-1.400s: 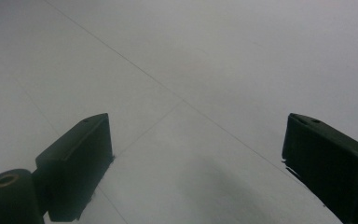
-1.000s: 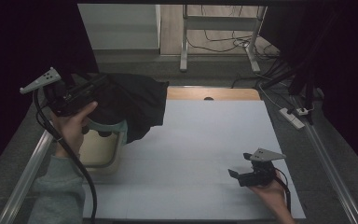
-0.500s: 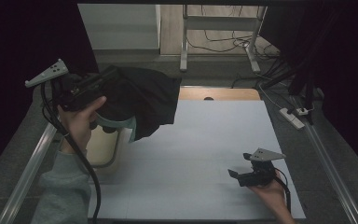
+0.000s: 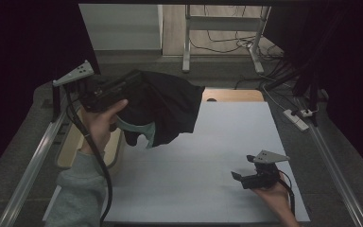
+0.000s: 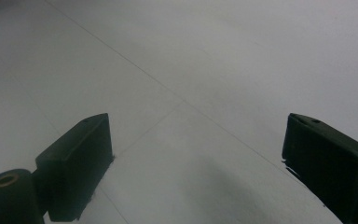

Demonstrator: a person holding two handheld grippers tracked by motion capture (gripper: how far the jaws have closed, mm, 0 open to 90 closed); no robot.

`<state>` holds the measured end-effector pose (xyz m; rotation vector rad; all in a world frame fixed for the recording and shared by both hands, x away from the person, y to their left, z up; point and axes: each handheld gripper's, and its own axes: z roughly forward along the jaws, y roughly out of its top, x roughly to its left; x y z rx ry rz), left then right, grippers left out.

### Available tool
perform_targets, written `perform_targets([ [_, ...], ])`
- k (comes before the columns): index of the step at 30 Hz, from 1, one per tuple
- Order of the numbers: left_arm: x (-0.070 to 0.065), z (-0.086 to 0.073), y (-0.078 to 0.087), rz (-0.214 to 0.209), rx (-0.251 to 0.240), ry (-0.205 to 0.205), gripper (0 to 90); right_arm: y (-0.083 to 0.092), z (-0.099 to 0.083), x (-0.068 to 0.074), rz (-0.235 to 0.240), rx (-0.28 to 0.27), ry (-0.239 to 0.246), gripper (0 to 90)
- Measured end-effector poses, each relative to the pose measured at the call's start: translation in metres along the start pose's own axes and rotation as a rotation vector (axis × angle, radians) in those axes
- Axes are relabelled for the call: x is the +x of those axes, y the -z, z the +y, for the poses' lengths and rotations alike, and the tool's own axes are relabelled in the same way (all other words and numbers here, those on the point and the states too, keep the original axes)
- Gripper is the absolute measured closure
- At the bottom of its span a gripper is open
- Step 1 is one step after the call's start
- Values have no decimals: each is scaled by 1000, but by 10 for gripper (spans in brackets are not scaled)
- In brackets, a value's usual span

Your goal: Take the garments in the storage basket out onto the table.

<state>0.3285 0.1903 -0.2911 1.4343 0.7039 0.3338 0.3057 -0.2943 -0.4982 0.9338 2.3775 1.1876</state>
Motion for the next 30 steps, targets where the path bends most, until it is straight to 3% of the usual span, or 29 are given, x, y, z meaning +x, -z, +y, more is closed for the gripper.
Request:
perform_targets([
  [15,-11,-25,-56,-81,86,14,790,1,0,0,-2,-6,-3,75],
  [23,-4,-61,-79,-95,164,48,789,2,0,0,-6,-6,-1,75],
  [24,-3,-73,-84,-97,195,53,788,2,0,0,-5,-6,-2,75],
  [30,-2,-98,-96,-93,279,52,786,2,0,0,-9,-4,1,75],
])
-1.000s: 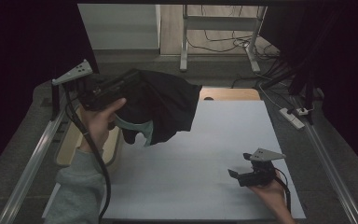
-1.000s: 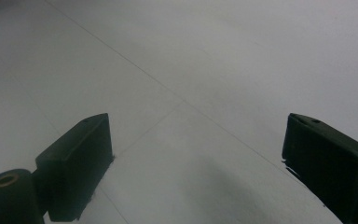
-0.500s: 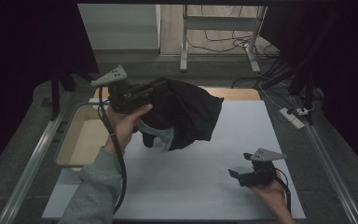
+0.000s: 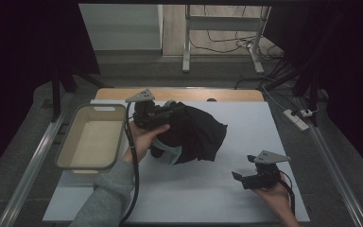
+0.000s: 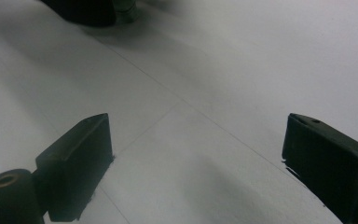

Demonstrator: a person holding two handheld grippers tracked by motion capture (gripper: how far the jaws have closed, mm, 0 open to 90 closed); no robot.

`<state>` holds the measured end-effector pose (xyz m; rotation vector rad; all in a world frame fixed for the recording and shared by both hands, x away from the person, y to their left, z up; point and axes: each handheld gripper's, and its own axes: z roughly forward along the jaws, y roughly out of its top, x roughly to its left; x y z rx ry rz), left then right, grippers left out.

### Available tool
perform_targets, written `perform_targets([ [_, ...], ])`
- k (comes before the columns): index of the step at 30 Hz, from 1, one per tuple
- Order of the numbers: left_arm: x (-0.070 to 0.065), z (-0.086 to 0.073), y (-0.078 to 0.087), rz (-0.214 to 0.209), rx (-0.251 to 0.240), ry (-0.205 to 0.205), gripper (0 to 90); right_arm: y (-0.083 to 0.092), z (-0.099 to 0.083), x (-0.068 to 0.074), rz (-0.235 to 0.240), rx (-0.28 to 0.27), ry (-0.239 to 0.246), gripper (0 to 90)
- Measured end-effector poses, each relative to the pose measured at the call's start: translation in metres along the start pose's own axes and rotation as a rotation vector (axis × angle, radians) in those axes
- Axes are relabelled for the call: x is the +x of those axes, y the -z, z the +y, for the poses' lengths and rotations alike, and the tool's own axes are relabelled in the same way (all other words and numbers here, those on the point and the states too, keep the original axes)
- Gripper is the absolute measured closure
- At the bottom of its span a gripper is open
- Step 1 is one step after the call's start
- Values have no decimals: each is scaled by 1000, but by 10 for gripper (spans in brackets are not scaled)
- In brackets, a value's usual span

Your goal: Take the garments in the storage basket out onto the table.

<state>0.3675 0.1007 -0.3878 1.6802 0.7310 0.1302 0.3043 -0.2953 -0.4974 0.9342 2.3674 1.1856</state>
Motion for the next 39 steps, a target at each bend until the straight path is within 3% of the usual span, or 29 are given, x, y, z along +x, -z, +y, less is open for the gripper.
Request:
perform_targets([
  [4,2,-20,-14,-15,46,24,784,0,0,0,1,2,-2,75],
  [10,-1,-39,-31,-27,121,17,776,0,0,0,-1,2,1,75],
  [18,-1,-53,-42,-33,175,16,764,-1,-1,-1,1,6,-2,75],
  [23,1,-55,-41,-22,176,9,731,-1,-1,0,1,8,0,75],
  [26,0,-54,-38,-34,162,-13,648,-1,-1,-1,2,6,-2,75],
  [28,-1,-53,-36,-36,151,-15,481,-1,-1,-1,2,7,-2,75],
  [29,-4,-50,-31,-5,132,-34,399,-1,-1,-1,3,7,-3,75],
  [30,-4,-50,-31,-5,132,-34,356,-1,-1,-1,3,7,-3,75],
  [31,-5,-49,-28,17,119,-45,356,-1,-1,-1,3,7,-2,75],
  [32,-7,-46,-22,52,105,-53,293,-1,-1,-1,3,6,-2,75],
  [33,-7,-46,-22,52,105,-53,258,-1,-1,-1,3,6,-2,75],
  [34,-8,-45,-18,71,112,-69,256,-1,-1,-1,1,8,-2,75],
  [39,-8,-44,-12,90,135,-76,256,0,-1,-2,8,-2,-10,75],
])
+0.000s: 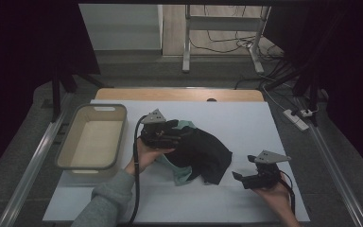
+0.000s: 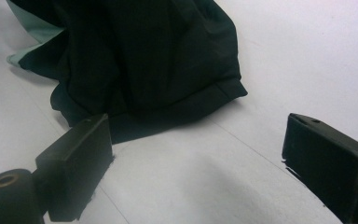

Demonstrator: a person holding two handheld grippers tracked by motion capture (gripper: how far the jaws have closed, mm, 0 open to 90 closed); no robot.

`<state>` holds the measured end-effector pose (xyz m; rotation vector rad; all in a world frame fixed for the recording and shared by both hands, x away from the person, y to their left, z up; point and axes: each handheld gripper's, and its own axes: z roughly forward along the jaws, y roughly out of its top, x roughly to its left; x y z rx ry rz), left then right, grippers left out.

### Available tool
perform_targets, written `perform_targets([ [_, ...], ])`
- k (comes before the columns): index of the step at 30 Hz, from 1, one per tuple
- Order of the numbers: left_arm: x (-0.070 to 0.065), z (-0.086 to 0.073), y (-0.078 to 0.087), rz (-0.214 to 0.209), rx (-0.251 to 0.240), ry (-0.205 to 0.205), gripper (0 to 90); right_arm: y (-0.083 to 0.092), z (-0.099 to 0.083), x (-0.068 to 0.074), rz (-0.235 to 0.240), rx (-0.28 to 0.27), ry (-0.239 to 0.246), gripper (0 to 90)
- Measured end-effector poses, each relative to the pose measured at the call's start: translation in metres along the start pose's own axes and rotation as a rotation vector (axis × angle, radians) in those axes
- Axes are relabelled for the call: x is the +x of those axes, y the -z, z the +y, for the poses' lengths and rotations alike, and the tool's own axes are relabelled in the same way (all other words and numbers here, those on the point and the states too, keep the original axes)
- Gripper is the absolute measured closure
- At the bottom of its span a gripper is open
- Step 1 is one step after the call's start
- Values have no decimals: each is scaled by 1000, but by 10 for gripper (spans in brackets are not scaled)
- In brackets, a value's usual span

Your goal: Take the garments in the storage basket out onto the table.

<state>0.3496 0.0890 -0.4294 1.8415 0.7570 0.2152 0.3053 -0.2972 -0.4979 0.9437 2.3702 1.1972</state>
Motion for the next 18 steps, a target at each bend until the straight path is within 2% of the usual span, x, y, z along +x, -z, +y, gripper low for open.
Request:
perform_targets([
  [6,-1,-6,16,51,32,-6,246,2,-1,0,6,-16,4,75],
  [7,-2,-10,23,68,45,-6,239,4,-1,1,2,-20,4,75],
  [8,-2,-10,23,68,45,-6,239,5,-1,1,1,-16,4,75],
  [10,-4,-14,30,85,62,-20,239,5,-1,2,2,-16,2,75],
  [11,-6,-17,38,115,70,-39,237,5,-1,3,0,-16,3,76],
  [12,-6,-17,38,115,70,-39,237,5,-1,3,0,-16,3,76],
  [13,-6,-22,46,126,74,-41,237,5,-1,4,-4,-13,9,75],
  [18,-4,-31,62,149,75,-34,236,5,-1,4,-8,-12,1,75],
])
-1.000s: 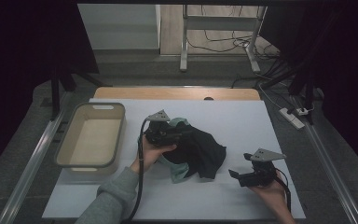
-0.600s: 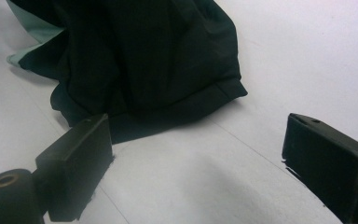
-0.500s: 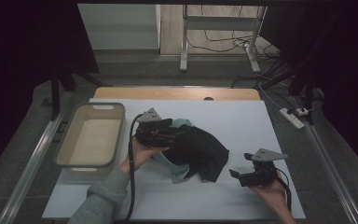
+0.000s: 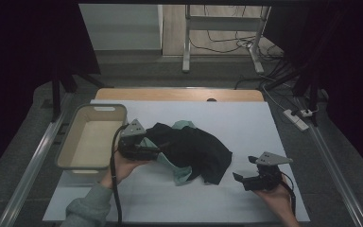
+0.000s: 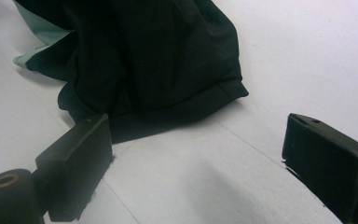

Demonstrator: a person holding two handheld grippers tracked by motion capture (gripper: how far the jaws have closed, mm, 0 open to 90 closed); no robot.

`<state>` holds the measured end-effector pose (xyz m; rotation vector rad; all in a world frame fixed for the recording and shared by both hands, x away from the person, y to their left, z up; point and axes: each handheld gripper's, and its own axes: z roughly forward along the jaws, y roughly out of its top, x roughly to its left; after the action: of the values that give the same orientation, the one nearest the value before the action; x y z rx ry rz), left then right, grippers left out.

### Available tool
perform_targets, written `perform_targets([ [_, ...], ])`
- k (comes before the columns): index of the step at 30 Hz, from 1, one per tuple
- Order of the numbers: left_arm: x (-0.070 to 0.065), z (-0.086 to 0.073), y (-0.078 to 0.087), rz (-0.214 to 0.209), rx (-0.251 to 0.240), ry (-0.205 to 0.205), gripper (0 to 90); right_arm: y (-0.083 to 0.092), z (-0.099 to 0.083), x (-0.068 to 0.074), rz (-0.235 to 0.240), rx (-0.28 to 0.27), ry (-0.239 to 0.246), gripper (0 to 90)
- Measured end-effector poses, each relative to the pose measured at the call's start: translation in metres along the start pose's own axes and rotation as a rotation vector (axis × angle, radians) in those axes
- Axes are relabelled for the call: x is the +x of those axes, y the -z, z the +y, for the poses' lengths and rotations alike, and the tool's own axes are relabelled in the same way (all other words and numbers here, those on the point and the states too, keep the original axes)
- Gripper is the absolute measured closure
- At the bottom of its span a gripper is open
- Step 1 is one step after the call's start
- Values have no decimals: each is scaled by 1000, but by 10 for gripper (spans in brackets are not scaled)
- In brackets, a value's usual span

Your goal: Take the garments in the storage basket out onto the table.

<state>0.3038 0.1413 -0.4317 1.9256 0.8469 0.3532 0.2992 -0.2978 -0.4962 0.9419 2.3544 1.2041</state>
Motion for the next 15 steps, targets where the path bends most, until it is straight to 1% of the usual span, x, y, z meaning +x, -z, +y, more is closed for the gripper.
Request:
perform_targets([
  [1,2,-6,7,4,0,9,235,0,0,0,-1,2,2,75],
  [2,3,-10,9,7,0,11,235,1,0,0,-2,0,3,75],
  [3,3,-10,9,7,0,11,235,1,0,0,0,-2,5,75],
  [5,5,-18,18,23,2,15,235,0,0,0,-3,-5,9,75],
  [6,5,-18,18,23,2,15,235,0,0,0,-3,-5,9,75],
  [7,7,-24,23,31,7,19,235,0,0,1,2,-7,11,75],
  [8,7,-24,23,31,7,19,235,0,0,1,2,-7,11,75],
  [9,9,-27,25,34,9,23,235,0,0,1,7,-7,15,76],
  [10,11,-35,31,46,14,32,235,1,0,1,8,-13,16,75],
  [11,13,-39,34,52,19,36,235,1,0,0,9,-16,15,75],
  [12,13,-39,34,52,19,36,235,1,0,0,9,-16,15,75],
  [13,16,-47,41,60,25,47,236,1,0,0,9,-18,13,75],
  [14,16,-47,41,60,25,47,235,1,0,0,9,-18,13,75],
  [15,18,-55,49,70,24,62,236,2,0,-1,10,-21,12,75],
])
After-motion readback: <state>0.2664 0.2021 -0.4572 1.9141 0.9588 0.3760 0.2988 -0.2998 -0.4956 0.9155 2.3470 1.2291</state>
